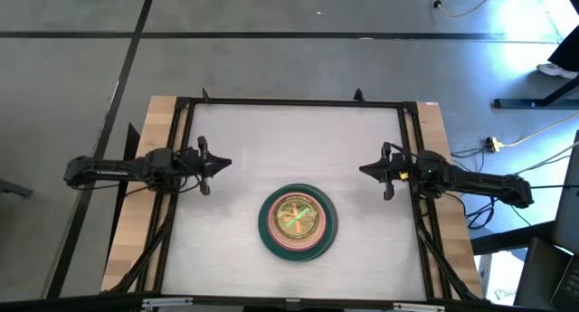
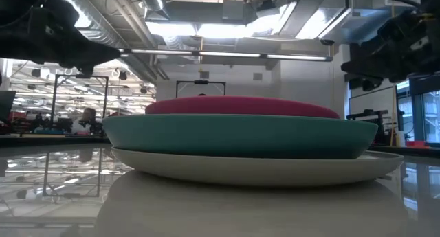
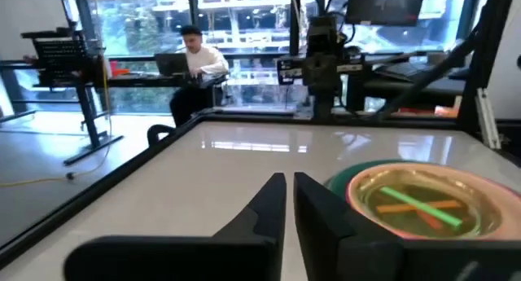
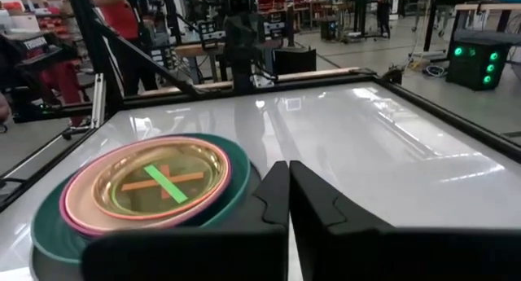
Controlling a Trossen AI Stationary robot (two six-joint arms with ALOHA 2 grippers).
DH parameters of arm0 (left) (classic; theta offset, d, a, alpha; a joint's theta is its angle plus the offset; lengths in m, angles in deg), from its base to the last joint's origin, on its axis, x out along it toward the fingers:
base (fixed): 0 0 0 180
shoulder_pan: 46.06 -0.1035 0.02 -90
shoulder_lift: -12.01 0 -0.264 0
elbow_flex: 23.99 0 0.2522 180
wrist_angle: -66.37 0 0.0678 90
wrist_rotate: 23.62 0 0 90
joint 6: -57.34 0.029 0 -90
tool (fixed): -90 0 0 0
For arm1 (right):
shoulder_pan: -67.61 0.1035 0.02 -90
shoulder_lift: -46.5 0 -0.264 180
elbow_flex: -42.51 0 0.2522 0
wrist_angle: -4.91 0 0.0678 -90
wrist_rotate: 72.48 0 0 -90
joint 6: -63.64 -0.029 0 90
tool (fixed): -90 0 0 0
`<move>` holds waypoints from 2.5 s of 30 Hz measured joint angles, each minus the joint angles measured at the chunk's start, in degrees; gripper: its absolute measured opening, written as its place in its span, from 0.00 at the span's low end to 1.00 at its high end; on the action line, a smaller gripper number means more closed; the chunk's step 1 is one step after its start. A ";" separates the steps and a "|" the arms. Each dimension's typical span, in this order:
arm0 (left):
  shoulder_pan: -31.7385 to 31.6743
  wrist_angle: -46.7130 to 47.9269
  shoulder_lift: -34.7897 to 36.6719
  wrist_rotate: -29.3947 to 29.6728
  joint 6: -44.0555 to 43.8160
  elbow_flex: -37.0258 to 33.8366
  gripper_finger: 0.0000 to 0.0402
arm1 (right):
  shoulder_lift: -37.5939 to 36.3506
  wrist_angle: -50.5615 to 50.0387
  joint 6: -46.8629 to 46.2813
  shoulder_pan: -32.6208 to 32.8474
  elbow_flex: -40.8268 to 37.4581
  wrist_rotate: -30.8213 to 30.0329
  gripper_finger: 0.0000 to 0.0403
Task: Stack plastic plates
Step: Return to Home Position
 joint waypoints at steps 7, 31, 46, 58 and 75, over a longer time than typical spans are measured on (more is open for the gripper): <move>0.00 4.89 6.58 1.03 0.12 0.00 0.01 | -3.02 -1.76 -1.48 0.00 0.01 -3.76 0.01; 0.00 4.83 5.70 1.27 0.60 0.07 0.02 | -4.77 -2.45 -1.13 0.00 0.04 -7.29 0.01; 0.00 4.81 5.70 1.27 0.60 0.07 0.02 | -4.75 -2.54 -1.09 0.00 0.05 -7.39 0.01; 0.00 4.81 5.70 1.27 0.60 0.07 0.02 | -4.75 -2.58 -1.08 0.00 0.06 -7.39 0.01; 0.00 4.81 5.70 1.27 0.60 0.07 0.02 | -4.75 -2.60 -1.09 0.00 0.04 -7.39 0.01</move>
